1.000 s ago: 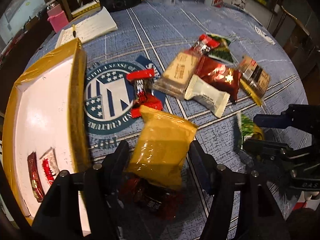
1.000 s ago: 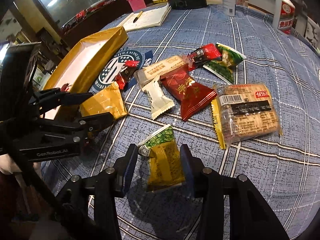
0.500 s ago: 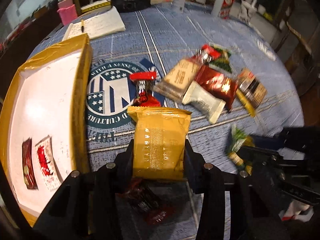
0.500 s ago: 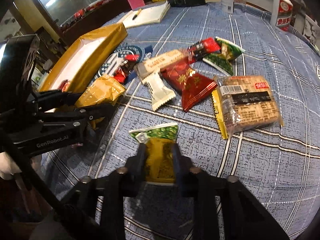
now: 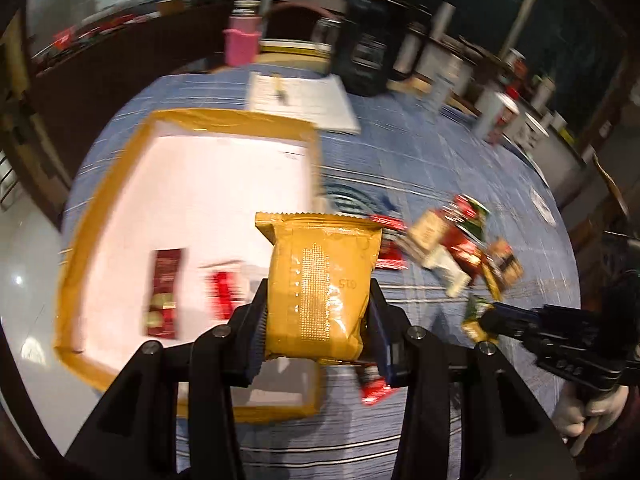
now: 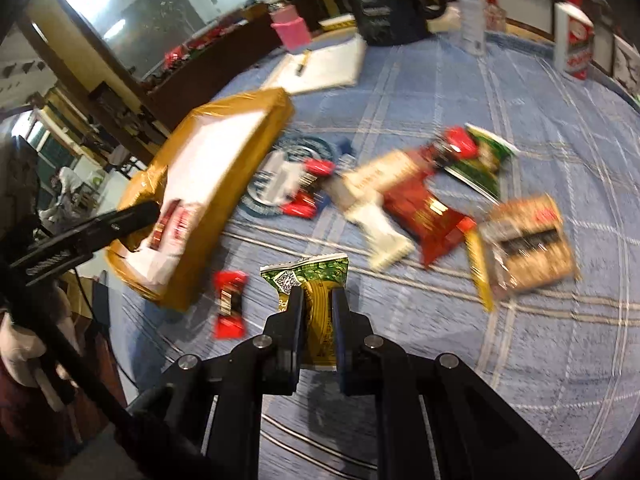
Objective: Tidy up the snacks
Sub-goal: 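Carry both packets over the white tray and open both tools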
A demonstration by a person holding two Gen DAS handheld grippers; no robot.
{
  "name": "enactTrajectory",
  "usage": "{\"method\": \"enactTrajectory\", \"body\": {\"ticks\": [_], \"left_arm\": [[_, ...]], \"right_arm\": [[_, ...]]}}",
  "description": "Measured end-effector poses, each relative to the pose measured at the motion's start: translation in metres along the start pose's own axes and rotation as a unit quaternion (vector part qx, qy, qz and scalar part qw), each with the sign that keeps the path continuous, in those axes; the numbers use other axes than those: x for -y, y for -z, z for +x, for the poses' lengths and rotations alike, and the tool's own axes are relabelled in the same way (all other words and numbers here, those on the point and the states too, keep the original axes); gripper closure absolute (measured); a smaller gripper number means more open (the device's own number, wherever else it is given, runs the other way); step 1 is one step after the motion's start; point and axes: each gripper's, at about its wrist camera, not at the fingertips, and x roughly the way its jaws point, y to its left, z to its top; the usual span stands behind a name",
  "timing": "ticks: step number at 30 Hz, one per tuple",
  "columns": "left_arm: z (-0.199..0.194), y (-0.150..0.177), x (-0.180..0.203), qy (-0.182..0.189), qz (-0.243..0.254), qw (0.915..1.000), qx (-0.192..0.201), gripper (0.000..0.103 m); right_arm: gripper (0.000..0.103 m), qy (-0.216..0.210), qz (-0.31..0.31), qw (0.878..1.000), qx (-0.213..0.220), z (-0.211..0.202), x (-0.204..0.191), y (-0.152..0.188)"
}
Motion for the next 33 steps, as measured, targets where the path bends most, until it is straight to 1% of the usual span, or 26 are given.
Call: {"method": "enactTrajectory", "body": {"ticks": [3, 7, 10, 13, 15, 18, 23, 25, 27, 29, 31, 33], "left_arm": [[-0.005, -0.003, -0.034, -0.015, -0.029, 0.9995, 0.002, 0.057], [-0.007, -0.012, -0.069, -0.034, -0.041, 0.9986, 0.002, 0.057], [0.001, -0.021, -0.095, -0.036, -0.054, 0.9979, -0.005, 0.057], [0.020, -0.030, -0.118, -0.038, -0.062, 0.9972, -0.016, 0.057], [0.030, -0.034, -0.125, -0.040, -0.062, 0.9970, -0.024, 0.057], [0.045, -0.038, -0.136, -0.038, -0.063, 0.9966, -0.036, 0.057], [0.060, -0.041, -0.149, -0.034, -0.070, 0.9957, -0.050, 0.057], [0.061, -0.043, -0.152, -0.030, -0.077, 0.9953, -0.050, 0.056], [0.062, -0.044, -0.155, -0.022, -0.085, 0.9947, -0.053, 0.055], [0.060, -0.045, -0.157, -0.019, -0.091, 0.9944, -0.052, 0.054], [0.057, -0.046, -0.158, -0.018, -0.097, 0.9938, -0.050, 0.050], [0.051, -0.047, -0.158, -0.015, -0.109, 0.9929, -0.045, 0.050]], "right_arm": [[0.092, -0.024, -0.007, 1.000, 0.001, 0.007, -0.025, -0.015], [0.092, -0.057, -0.018, 0.998, -0.002, 0.030, -0.067, -0.040], [0.091, -0.073, -0.020, 0.997, -0.005, 0.052, -0.094, -0.060], [0.091, -0.076, -0.018, 0.997, -0.013, 0.075, -0.116, -0.070], [0.091, -0.072, -0.020, 0.997, -0.021, 0.094, -0.128, -0.076], [0.091, -0.053, -0.028, 0.998, -0.027, 0.116, -0.142, -0.082], [0.091, -0.036, -0.030, 0.998, -0.034, 0.134, -0.148, -0.086], [0.091, -0.029, -0.034, 0.998, -0.034, 0.140, -0.150, -0.088], [0.088, -0.025, -0.037, 0.999, -0.032, 0.143, -0.151, -0.088], [0.088, -0.023, -0.039, 0.999, -0.024, 0.141, -0.153, -0.089], [0.084, -0.025, -0.041, 0.999, -0.018, 0.139, -0.153, -0.091], [0.084, -0.027, -0.040, 0.999, -0.013, 0.134, -0.152, -0.092]]}}
